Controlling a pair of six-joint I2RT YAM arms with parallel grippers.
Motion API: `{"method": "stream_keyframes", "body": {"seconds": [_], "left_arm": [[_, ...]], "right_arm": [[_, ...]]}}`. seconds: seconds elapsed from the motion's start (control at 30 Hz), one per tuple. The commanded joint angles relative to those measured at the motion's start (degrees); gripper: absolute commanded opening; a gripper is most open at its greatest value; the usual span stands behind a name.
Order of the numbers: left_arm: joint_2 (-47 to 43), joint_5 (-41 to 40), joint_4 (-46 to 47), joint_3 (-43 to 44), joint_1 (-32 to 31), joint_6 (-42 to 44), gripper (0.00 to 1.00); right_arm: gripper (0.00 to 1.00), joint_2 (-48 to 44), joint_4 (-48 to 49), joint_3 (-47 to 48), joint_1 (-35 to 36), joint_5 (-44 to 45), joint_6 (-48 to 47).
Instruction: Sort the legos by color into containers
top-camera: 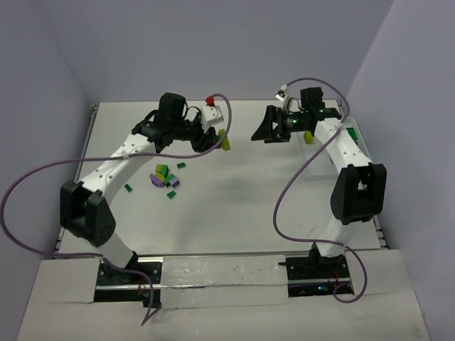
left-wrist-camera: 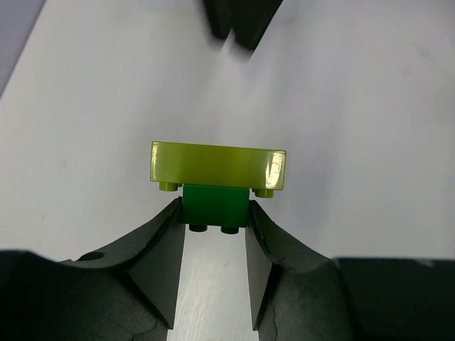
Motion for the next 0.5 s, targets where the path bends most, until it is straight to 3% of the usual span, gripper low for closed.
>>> {"method": "stream_keyframes", "body": {"seconds": [0.0, 0.17, 0.47], "left_arm": [[-5.0, 3.7, 1.6, -2.6, -4.4, -4.4, 0.00], [-7.2, 1.5, 1.1, -2.7, -7.3, -7.5, 0.00], [-7.2, -1.1, 0.2, -2.8, -8.9, -6.3, 0.00]], "right_arm": [[1.00, -3.2, 15.3, -5.0, 5.0, -14.0, 11.3], [1.00, -3.7, 18.6, -6.5, 9.6, -19.3, 14.3], [1.00, -8.0, 24.9, -12.4, 9.9, -21.3, 18.0]]}}
